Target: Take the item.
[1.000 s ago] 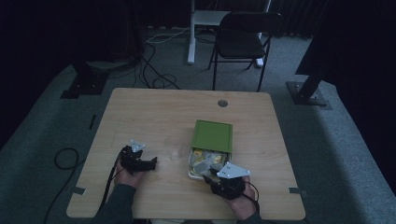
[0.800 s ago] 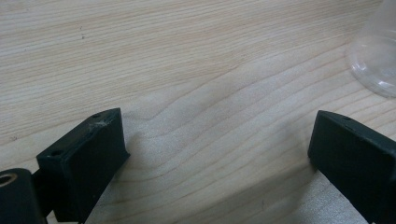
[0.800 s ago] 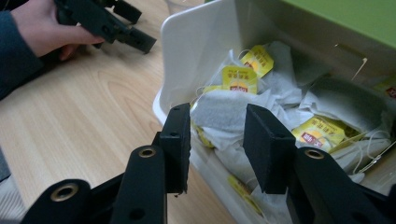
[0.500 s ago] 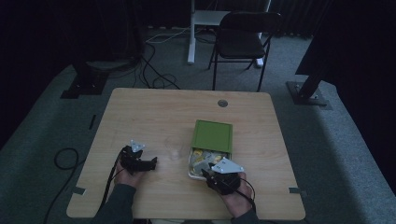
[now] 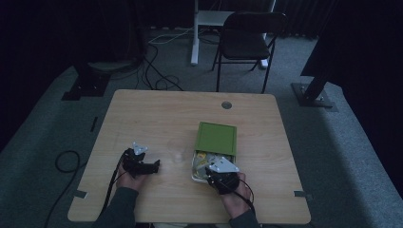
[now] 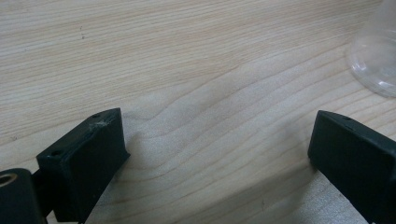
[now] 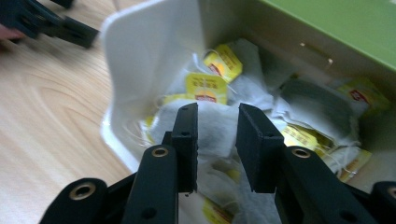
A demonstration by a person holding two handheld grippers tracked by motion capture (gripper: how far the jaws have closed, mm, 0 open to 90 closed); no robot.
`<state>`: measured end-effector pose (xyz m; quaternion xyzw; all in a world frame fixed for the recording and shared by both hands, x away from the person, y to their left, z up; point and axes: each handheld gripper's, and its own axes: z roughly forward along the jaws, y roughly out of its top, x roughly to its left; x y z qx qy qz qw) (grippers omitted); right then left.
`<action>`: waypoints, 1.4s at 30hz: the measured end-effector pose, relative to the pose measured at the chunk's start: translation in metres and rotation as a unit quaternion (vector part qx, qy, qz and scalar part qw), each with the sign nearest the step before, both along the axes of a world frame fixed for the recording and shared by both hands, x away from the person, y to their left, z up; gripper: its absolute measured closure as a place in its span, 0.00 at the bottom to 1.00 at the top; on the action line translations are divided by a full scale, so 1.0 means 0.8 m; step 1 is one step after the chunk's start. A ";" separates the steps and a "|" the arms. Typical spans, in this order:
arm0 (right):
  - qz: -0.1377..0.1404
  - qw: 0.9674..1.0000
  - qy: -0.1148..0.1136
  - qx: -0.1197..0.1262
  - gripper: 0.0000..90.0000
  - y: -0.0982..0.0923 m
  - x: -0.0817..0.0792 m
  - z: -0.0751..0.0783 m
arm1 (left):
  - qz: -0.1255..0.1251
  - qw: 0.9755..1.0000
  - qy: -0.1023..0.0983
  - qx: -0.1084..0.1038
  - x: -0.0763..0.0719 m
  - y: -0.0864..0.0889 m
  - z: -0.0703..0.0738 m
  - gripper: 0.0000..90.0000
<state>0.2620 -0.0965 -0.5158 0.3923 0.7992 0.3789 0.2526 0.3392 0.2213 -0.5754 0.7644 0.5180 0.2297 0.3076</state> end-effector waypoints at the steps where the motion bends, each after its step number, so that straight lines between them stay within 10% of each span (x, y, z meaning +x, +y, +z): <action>1: -0.004 1.000 0.001 -0.006 0.76 0.000 0.001 -0.001 | 0.000 1.000 0.000 -0.001 0.000 0.000 0.000 0.05; 13: -0.004 1.000 0.021 0.001 0.92 -0.005 0.008 -0.009 | 0.000 1.000 0.000 -0.001 0.000 0.000 0.000 0.05; 42: 0.039 0.997 -0.051 0.035 1.00 -0.031 -0.017 0.059 | 0.000 1.000 0.000 -0.001 0.000 0.000 0.000 0.05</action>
